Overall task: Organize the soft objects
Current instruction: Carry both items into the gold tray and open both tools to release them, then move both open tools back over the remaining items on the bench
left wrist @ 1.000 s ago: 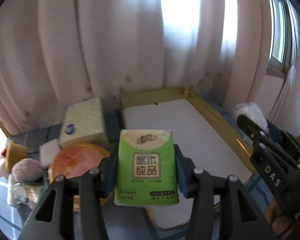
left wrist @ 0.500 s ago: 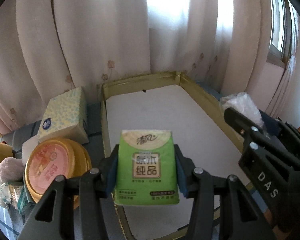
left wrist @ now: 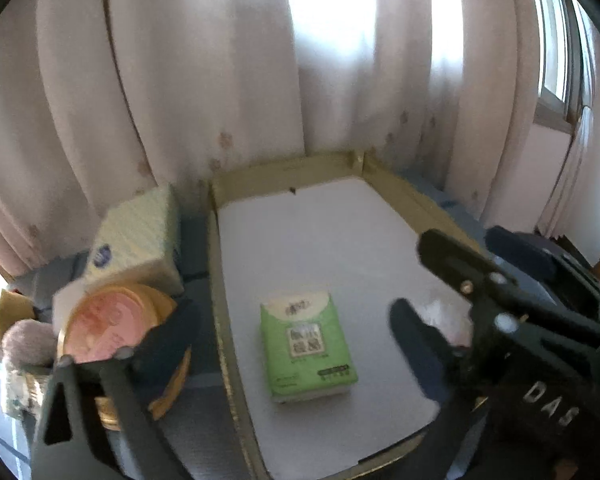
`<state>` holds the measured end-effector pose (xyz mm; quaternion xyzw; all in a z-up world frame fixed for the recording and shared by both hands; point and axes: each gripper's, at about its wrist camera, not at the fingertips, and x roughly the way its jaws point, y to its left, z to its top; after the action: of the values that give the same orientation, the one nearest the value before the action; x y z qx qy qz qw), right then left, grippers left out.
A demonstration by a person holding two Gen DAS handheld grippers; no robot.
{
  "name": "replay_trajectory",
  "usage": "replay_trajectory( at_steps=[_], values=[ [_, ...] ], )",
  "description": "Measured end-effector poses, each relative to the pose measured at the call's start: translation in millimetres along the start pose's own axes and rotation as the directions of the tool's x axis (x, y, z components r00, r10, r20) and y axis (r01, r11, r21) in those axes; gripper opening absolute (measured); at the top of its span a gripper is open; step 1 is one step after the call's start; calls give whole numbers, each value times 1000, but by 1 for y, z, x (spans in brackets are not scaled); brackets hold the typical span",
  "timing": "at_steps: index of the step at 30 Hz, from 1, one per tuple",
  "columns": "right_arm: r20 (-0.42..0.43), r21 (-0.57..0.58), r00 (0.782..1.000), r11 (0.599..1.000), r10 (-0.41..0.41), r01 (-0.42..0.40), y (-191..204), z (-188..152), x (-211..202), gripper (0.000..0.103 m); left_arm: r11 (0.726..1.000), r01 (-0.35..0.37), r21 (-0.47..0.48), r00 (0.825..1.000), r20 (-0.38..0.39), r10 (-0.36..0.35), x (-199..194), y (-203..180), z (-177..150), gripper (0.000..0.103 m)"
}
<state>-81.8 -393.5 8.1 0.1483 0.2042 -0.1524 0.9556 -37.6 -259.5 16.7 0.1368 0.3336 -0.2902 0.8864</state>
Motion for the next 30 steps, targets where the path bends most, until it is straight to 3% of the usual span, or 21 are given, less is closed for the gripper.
replay_trajectory(
  at_steps=[6, 14, 22, 30],
  values=[
    [128, 73, 990, 996, -57, 48, 0, -11, -28, 74, 997, -70, 14, 992, 104, 68, -24, 5, 1, 103],
    [185, 68, 981, 997, -58, 46, 25, -19, -46, 74, 978, -209, -29, 972, 106, 211, -26, 39, -15, 103],
    [268, 29, 963, 999, -24, 16, 63, -30, -55, 74, 930, -360, -71, 919, 142, 367, -42, 84, -39, 103],
    [227, -42, 973, 998, 46, -37, 101, -35, -50, 75, 892, -440, -109, 880, 144, 452, -56, 120, -51, 103]
  ],
)
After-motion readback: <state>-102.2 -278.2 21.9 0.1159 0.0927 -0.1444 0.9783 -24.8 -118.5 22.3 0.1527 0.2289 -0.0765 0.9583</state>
